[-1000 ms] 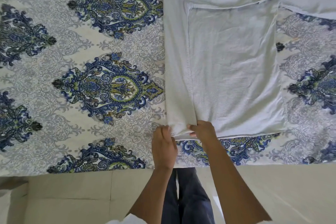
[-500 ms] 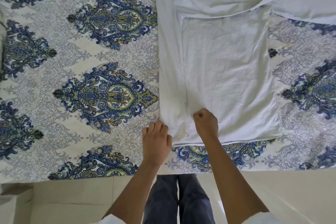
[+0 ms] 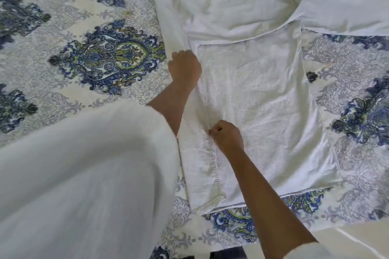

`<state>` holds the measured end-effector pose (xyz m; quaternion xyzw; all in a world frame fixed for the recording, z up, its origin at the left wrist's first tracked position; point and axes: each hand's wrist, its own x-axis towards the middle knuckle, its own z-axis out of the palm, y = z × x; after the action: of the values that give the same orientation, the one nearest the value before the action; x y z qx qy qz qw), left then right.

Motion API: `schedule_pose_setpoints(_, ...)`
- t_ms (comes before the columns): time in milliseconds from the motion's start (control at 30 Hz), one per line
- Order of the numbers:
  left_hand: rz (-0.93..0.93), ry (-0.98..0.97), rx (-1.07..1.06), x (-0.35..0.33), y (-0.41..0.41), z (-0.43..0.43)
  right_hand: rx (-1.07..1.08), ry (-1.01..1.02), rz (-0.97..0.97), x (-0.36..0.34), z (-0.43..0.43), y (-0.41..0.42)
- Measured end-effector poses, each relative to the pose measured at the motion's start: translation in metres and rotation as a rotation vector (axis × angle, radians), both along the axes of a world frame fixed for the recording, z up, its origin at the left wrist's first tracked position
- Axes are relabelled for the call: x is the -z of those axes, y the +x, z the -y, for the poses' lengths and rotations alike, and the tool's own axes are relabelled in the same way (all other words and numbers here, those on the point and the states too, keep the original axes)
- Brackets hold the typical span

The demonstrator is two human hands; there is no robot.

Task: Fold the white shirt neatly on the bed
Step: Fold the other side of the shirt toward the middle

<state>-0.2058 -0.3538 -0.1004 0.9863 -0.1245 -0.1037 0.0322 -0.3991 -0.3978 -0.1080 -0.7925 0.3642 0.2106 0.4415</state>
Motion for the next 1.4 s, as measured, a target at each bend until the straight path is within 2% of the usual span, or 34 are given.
schedule_pose_setpoints(100,-0.084,-0.043,-0.055,0.007,0.023,0.013,-0.013,0.014,-0.042,0.002,0.0,0.006)
schedule_pose_setpoints(200,0.049,0.035,0.148,0.009,0.032,0.018,-0.002,0.025,-0.064,0.005,0.0,0.006)
schedule_pose_setpoints(267,0.041,0.062,0.183,0.009,0.038,0.02,0.003,0.03,-0.051,0.006,0.0,0.006)
schedule_pose_setpoints(400,-0.068,-0.011,-0.024,0.004,0.048,0.018,0.025,0.055,-0.041,0.005,0.001,0.006)
schedule_pose_setpoints(500,-0.136,-0.185,-0.023,0.0,0.052,0.022,0.036,0.085,-0.053,0.004,0.002,0.006)
schedule_pose_setpoints(700,-0.501,-0.773,-0.291,0.008,0.054,0.017,0.096,0.087,-0.092,0.0,0.006,0.005)
schedule_pose_setpoints(767,-0.523,-0.919,-0.308,0.008,0.044,0.0,0.033,0.016,-0.128,-0.008,0.003,0.006)
schedule_pose_setpoints(800,-0.44,-0.946,-0.252,0.01,0.036,-0.012,-0.003,-0.093,-0.121,-0.011,0.0,0.008)
schedule_pose_setpoints(833,-0.312,-0.914,-0.145,0.011,0.027,-0.026,-0.021,-0.244,-0.059,-0.013,-0.004,0.012)
schedule_pose_setpoints(900,-0.06,-0.777,0.201,0.014,0.014,-0.053,-0.017,-0.5,0.222,-0.011,-0.022,0.029)
schedule_pose_setpoints(967,-0.026,-0.526,0.611,0.026,0.014,-0.075,-0.114,-0.574,0.435,0.003,-0.045,0.061)
schedule_pose_setpoints(1000,-0.07,-0.342,0.743,0.033,0.019,-0.083,-0.218,-0.543,0.457,0.011,-0.055,0.077)
schedule_pose_setpoints(1067,-0.109,-0.044,0.77,0.047,0.034,-0.094,-0.412,-0.494,0.366,0.03,-0.066,0.095)
schedule_pose_setpoints(1100,-0.099,0.004,0.715,0.054,0.04,-0.096,-0.473,-0.5,0.305,0.039,-0.065,0.094)
schedule_pose_setpoints(1300,0.021,0.092,0.539,0.047,0.032,-0.09,-0.297,-0.747,0.185,0.055,-0.053,-0.005)
schedule_pose_setpoints(1400,-0.012,-0.005,0.791,0.046,-0.009,-0.075,-0.202,-0.772,0.165,0.049,-0.063,-0.017)
